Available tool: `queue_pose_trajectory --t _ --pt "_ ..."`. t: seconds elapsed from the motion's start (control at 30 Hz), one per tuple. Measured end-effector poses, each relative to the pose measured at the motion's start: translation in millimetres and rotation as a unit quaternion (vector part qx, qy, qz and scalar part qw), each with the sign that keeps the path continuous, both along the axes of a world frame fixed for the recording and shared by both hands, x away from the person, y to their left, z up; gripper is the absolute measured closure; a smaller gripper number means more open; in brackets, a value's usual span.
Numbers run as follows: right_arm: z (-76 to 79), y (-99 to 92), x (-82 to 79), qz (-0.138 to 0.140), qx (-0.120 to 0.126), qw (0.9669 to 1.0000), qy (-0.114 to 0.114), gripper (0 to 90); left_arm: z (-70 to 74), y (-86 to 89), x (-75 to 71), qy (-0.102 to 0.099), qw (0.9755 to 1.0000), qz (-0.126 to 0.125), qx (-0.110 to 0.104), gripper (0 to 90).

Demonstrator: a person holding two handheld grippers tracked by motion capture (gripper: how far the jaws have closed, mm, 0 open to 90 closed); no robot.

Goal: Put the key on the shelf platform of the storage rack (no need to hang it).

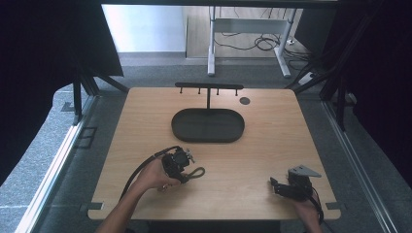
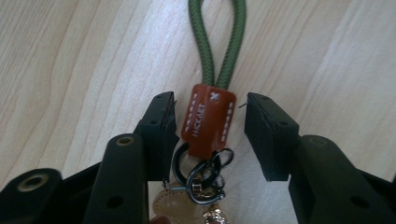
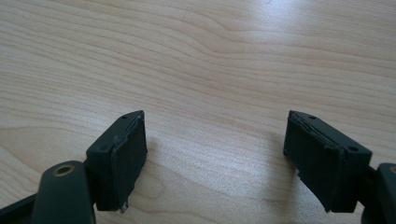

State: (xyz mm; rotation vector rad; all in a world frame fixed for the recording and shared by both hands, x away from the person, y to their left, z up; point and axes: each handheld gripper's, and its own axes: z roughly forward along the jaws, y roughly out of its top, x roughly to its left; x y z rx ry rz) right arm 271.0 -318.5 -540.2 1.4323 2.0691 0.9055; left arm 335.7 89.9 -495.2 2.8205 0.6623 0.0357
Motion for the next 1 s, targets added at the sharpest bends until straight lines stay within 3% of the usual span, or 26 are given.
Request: queue_pose_trajectory --t 0.3,0.43,0.6,0.8,1.0 --pt "0.0 0.0 0.0 0.0 0.0 1.0 0.0 21.4 -6.9 -1.2 -0.1 0.006 0.9999 -0.007 0.014 54.5" --pt "0.0 0.0 0.0 0.0 0.0 1.0 0.0 21.4 -6.1 -1.2 0.6 0.011 0.9998 -0.009 0.01 65.0" --pt "0.0 -0.1 0.0 0.0 0.001 1.0 0.0 21.3 -3.6 -0.9 1.0 0.008 0.9999 -0.006 0.011 67.2" --pt "0.0 -0.1 0.0 0.0 0.001 1.0 0.0 21.3 21.1 5.8 3.5 -0.009 0.9998 -0.005 -0.019 67.3" --pt "0.0 0.0 0.0 0.0 0.002 1.0 0.0 21.3 49.0 9.5 16.9 -0.027 0.9986 0.0 -0.046 67.3"
